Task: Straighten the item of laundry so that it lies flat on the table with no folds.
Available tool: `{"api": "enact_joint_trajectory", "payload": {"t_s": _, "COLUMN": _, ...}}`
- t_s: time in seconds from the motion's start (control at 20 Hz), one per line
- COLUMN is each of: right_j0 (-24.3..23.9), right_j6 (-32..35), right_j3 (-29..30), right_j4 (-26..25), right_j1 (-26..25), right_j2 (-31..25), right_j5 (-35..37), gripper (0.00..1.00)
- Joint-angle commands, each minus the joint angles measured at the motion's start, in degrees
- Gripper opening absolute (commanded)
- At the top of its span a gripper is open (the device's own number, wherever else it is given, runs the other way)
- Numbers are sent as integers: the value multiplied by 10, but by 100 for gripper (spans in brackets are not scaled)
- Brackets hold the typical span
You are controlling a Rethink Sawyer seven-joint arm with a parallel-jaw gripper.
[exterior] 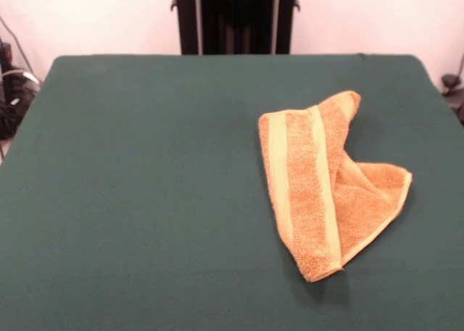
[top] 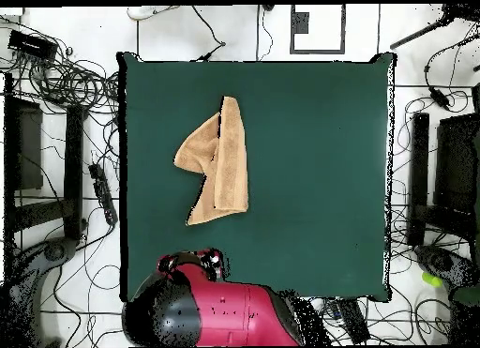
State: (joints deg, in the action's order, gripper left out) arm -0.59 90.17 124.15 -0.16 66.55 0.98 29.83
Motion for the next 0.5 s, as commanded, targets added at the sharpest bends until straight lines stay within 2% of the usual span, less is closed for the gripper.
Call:
{"api": "enact_joint_trajectory", "payload": {"t_s": 0.05, "right_j0": 19, "right_j6": 138, "right_j3": -11, "right_j4": -49, "right_j1": -142, "right_j2": 24, "right_j5": -112, "gripper": 100}}
{"api": "enact_joint_trajectory", "payload": {"t_s": 0.35, "right_j0": 20, "right_j6": 113, "right_j3": -27, "right_j4": -47, "right_j1": -188, "right_j2": 28, "right_j5": -146, "gripper": 100}}
{"api": "enact_joint_trajectory", "payload": {"t_s": 0.5, "right_j0": 12, "right_j6": 108, "right_j3": -19, "right_j4": -42, "right_j1": -216, "right_j2": 21, "right_j5": -187, "gripper": 100}}
